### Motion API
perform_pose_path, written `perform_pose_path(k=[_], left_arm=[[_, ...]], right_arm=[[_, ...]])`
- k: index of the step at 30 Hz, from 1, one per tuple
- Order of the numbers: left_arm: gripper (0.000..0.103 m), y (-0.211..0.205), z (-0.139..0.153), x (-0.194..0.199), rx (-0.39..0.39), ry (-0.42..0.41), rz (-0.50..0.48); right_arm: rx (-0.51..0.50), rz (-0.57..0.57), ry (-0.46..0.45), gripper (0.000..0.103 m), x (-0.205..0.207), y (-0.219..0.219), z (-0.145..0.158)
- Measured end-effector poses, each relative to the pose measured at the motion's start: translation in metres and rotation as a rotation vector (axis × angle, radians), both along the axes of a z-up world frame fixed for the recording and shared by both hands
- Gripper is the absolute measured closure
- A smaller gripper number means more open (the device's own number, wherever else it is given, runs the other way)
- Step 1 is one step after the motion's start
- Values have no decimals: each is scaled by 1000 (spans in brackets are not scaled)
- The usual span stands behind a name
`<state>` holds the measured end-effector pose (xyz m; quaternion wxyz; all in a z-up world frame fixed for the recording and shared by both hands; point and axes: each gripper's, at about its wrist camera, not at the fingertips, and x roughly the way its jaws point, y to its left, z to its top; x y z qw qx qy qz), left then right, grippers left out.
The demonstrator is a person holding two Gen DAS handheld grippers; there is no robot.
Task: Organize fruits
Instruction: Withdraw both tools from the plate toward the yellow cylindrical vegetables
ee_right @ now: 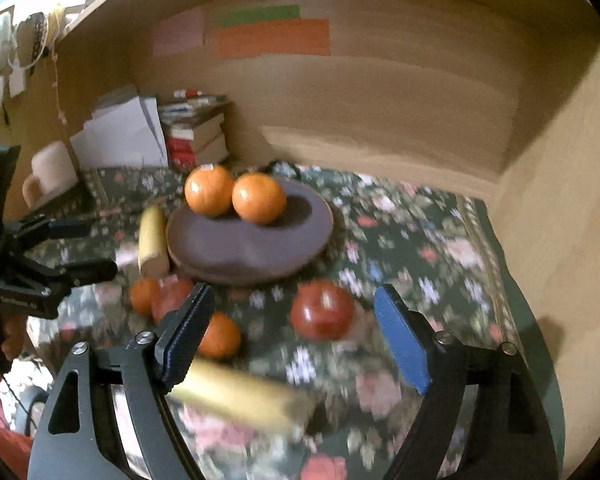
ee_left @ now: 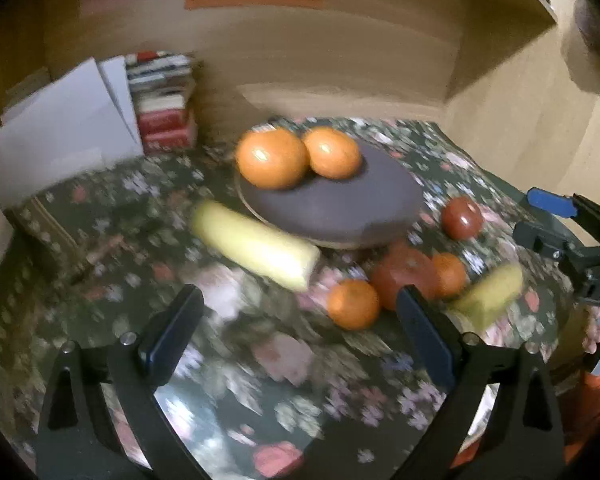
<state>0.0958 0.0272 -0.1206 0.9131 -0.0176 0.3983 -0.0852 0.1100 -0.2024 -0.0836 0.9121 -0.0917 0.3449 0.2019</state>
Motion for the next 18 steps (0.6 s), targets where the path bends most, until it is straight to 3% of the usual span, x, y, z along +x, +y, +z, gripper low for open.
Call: perform_pose_path(k=[8, 18], left_arm=[[5, -40, -20, -14, 21, 25, -68], [5, -60, -23, -11, 52, 37, -89]], right_arm=[[-30, -48, 22, 23, -27, -28, -15], [-35, -70, 97, 22, -18, -36, -41]])
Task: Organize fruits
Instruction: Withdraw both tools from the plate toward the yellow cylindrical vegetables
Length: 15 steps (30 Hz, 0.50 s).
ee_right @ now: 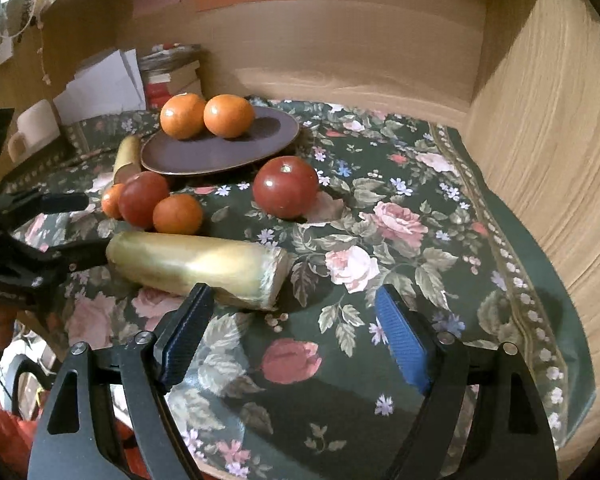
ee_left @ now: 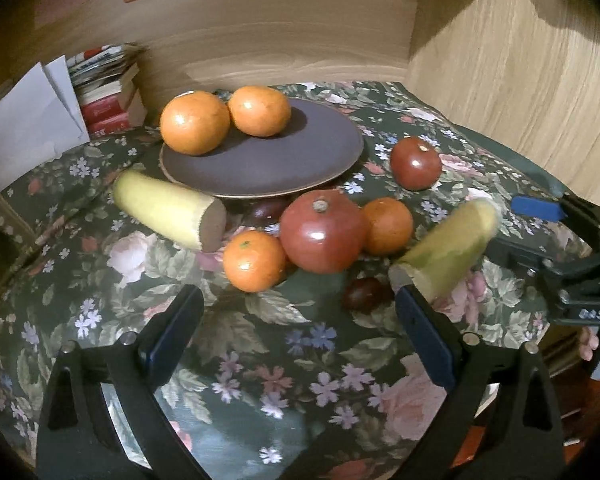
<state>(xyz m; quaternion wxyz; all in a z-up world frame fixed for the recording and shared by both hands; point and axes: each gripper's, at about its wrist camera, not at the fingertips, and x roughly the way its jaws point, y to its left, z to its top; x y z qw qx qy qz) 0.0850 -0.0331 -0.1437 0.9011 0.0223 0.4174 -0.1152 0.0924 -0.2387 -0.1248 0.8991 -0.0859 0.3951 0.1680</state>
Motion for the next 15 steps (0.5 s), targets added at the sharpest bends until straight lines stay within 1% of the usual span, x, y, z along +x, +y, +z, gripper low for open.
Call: perform_pose_path(k=[5, 9, 12, 15], left_arm=[[5, -23, 7, -5, 13, -31, -67], [5, -42, 9, -5, -12, -39, -137], [5, -45, 11, -4, -24, -52, -134], [5, -33, 18, -5, -53, -70, -103]], right_arm=[[1, -55, -3, 22, 10, -13, 2], [23, -101, 13, 22, 20, -22, 3], [71, -90, 6, 22, 17, -22, 13], [108, -54, -1, 22, 12, -12, 23]])
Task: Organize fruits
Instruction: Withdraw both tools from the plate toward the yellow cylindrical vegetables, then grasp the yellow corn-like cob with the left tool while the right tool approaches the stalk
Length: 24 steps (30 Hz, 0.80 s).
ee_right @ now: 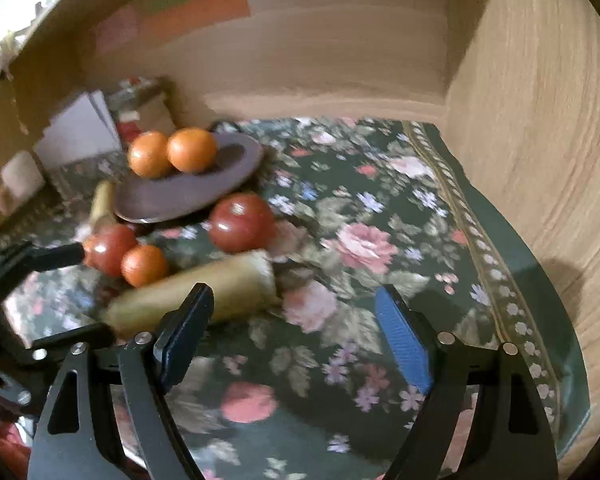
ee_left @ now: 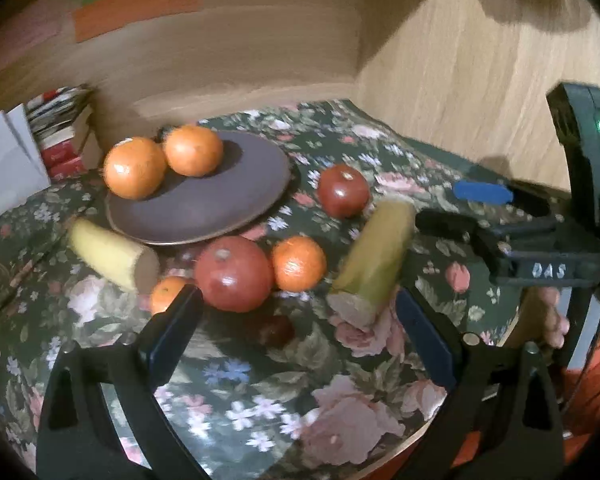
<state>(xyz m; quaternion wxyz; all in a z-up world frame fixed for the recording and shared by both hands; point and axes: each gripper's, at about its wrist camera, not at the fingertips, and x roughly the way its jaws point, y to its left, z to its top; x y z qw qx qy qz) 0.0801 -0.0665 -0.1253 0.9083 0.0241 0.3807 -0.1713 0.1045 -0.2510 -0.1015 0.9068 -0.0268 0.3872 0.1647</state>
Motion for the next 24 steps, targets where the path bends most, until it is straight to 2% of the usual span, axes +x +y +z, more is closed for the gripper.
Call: perform_pose_path(k=[5, 12, 14, 19, 24], left_arm=[[5, 38, 11, -2, 17, -45, 114], [5, 93, 10, 8, 41, -60, 257], [5, 105, 8, 14, 41, -54, 298], [5, 130, 2, 43, 19, -9, 370], [5, 130, -5, 72, -3, 36, 376]], right_arm=[[23, 66, 48, 22, 3, 26, -6], [42, 41, 90, 18, 18, 43, -16], [35, 34, 96, 15, 21, 45, -19], [27, 22, 116, 17, 28, 48, -23], [33, 40, 129, 18, 28, 45, -23]])
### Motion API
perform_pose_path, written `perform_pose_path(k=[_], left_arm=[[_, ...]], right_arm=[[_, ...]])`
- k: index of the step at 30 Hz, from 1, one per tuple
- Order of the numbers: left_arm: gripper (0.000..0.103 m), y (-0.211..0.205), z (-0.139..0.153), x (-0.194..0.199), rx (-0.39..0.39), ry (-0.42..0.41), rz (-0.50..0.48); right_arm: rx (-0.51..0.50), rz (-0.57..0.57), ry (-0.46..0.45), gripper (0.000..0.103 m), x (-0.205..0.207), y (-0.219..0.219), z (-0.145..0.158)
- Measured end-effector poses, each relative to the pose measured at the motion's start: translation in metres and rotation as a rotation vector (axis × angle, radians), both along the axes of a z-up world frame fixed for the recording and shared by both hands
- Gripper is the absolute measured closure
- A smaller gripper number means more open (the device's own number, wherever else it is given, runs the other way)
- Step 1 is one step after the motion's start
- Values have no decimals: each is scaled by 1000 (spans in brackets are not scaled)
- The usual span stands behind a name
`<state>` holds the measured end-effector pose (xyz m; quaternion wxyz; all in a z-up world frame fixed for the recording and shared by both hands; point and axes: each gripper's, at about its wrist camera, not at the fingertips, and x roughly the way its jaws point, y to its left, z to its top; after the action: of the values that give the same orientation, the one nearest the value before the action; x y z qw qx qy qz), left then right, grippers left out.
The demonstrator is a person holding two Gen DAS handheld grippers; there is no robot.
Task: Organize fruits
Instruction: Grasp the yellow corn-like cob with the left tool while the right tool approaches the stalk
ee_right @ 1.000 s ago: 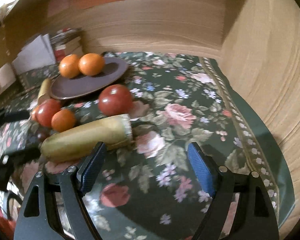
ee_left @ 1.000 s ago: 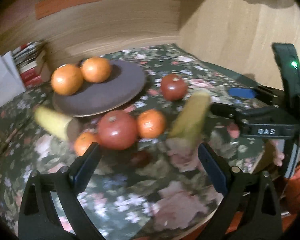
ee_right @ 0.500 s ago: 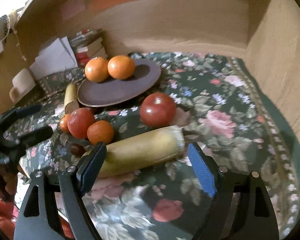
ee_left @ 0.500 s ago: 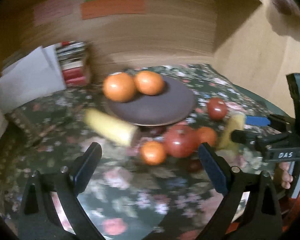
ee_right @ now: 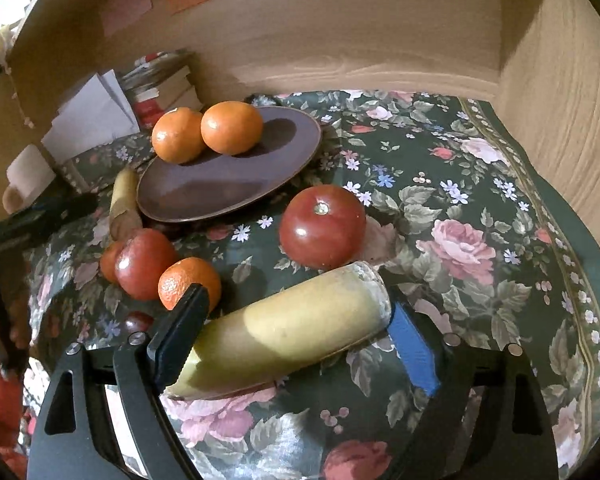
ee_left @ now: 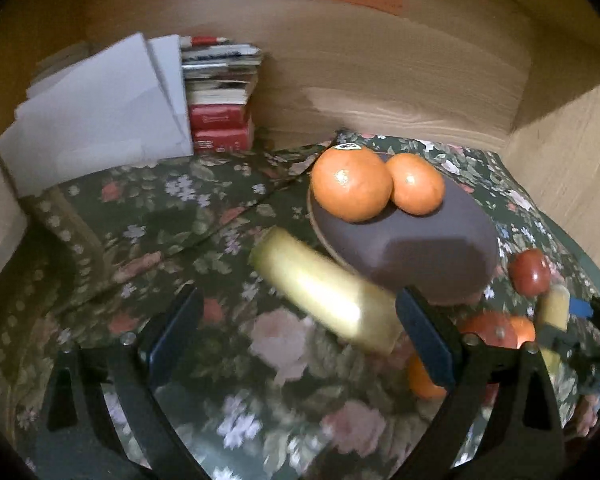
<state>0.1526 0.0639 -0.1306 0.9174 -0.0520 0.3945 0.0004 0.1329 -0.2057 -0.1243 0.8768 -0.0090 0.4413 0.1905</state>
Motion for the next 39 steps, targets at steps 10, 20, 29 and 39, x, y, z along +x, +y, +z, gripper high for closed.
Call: perform_pose_path(k=[10, 20, 29, 39], left_arm=[[5, -12, -18, 25, 40, 39, -48], [27, 18, -29, 7, 80, 121, -59], [40, 4, -24, 30, 105, 114, -93], [65, 16, -24, 14, 55, 137, -109]], right_arm=[[-45, 46, 17, 18, 5, 8, 1], [-61, 111, 80, 24, 12, -1, 3], [-79, 79, 96, 26, 7, -8, 5], [-144, 133, 58, 32, 4, 7, 2]])
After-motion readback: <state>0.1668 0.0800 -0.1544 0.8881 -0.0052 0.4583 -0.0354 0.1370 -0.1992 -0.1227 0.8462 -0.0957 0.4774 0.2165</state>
